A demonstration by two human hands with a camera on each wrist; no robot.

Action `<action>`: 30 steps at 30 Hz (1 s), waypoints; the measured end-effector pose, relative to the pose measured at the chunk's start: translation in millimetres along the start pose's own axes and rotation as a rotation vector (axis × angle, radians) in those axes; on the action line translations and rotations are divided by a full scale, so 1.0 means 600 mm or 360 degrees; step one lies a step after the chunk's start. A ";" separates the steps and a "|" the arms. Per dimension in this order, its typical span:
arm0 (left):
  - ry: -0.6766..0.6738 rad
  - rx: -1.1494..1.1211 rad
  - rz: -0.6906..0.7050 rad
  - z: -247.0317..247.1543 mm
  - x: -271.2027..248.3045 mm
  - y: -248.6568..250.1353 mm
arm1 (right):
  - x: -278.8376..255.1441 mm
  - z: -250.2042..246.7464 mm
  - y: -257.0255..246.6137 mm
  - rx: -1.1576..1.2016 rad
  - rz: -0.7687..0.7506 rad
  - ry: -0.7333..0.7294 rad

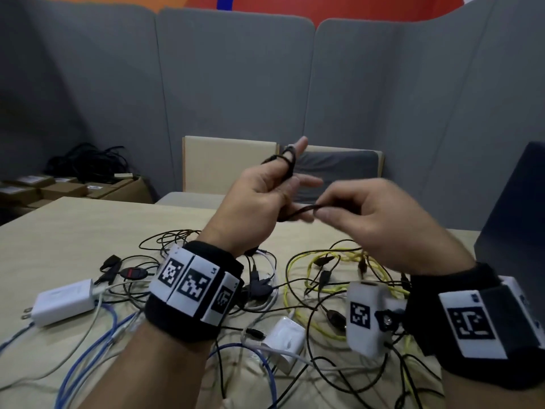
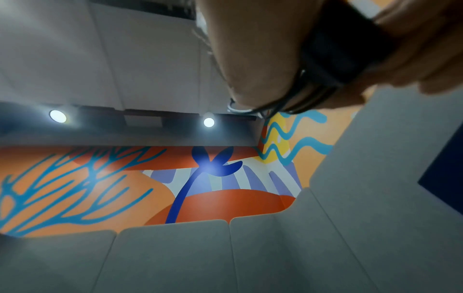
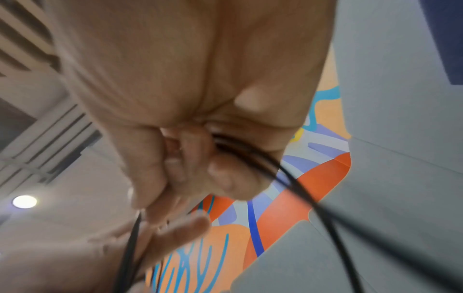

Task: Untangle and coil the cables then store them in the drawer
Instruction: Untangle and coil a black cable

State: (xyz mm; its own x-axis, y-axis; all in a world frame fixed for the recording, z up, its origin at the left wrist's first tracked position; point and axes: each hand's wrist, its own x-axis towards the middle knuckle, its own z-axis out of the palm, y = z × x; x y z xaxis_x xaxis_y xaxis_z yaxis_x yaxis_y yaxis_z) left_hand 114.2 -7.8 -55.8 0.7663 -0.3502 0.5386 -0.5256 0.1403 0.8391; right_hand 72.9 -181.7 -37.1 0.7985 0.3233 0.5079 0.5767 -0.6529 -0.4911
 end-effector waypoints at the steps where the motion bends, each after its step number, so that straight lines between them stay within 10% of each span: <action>1: -0.0028 0.0103 -0.0030 0.001 -0.001 0.000 | 0.001 -0.003 0.002 0.0019 -0.0043 0.0124; 7: -0.0294 0.0097 -0.0243 -0.005 -0.007 0.001 | 0.002 -0.028 0.028 0.0322 -0.0090 0.0877; 17: -0.0817 -0.0677 -0.0364 -0.002 -0.016 -0.002 | 0.005 -0.016 0.032 0.0162 -0.0021 0.1054; 22: -0.0998 -0.1164 -0.0189 0.011 -0.021 0.009 | 0.016 0.016 0.037 0.0166 0.0059 0.0911; 30: -0.0356 -0.1803 -0.0001 -0.011 -0.004 0.026 | 0.016 0.045 0.031 0.0005 0.0200 0.0216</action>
State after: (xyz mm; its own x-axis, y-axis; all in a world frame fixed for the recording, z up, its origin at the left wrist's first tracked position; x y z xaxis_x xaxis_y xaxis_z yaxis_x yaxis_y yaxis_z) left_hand 106.5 1.1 -43.6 0.6244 -0.4908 0.6076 0.1944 0.8511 0.4877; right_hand 96.0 -172.2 -60.3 0.8338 0.1438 0.5331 0.4747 -0.6798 -0.5590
